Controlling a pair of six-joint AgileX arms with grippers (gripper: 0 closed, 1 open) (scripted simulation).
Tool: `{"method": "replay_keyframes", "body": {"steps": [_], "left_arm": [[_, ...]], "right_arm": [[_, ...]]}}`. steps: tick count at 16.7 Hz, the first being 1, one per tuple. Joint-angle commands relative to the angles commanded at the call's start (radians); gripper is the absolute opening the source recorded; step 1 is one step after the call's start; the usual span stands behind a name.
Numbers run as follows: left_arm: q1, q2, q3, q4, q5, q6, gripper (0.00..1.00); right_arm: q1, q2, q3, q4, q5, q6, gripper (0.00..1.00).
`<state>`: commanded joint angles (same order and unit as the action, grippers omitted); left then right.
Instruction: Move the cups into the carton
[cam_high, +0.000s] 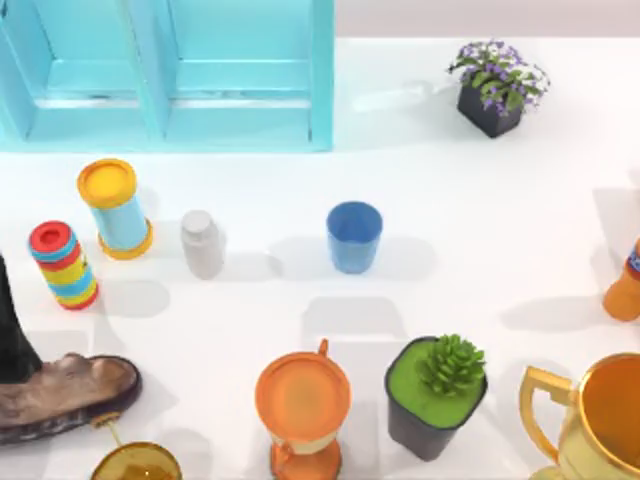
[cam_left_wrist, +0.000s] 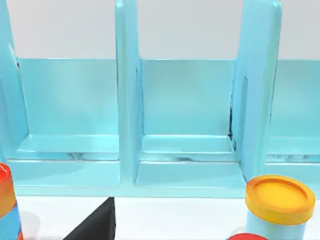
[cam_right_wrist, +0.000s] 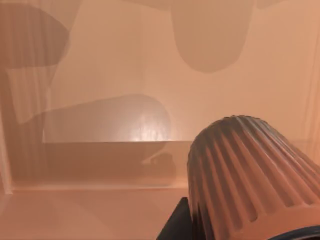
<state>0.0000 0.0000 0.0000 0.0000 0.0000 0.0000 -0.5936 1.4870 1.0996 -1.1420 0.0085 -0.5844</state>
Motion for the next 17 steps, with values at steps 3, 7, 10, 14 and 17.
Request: {"method": "replay_keyframes", "body": {"steps": [3, 7, 10, 14, 17], "left_arm": [[0.000, 0.000, 0.000, 0.000, 0.000, 0.000, 1.00], [0.000, 0.000, 0.000, 0.000, 0.000, 0.000, 1.00], [0.000, 0.000, 0.000, 0.000, 0.000, 0.000, 1.00], [0.000, 0.000, 0.000, 0.000, 0.000, 0.000, 1.00], [0.000, 0.000, 0.000, 0.000, 0.000, 0.000, 1.00]], "right_arm": [[0.000, 0.000, 0.000, 0.000, 0.000, 0.000, 0.08], [0.000, 0.000, 0.000, 0.000, 0.000, 0.000, 0.38], [0.000, 0.000, 0.000, 0.000, 0.000, 0.000, 0.60], [0.000, 0.000, 0.000, 0.000, 0.000, 0.000, 0.90], [0.000, 0.000, 0.000, 0.000, 0.000, 0.000, 1.00]]}}
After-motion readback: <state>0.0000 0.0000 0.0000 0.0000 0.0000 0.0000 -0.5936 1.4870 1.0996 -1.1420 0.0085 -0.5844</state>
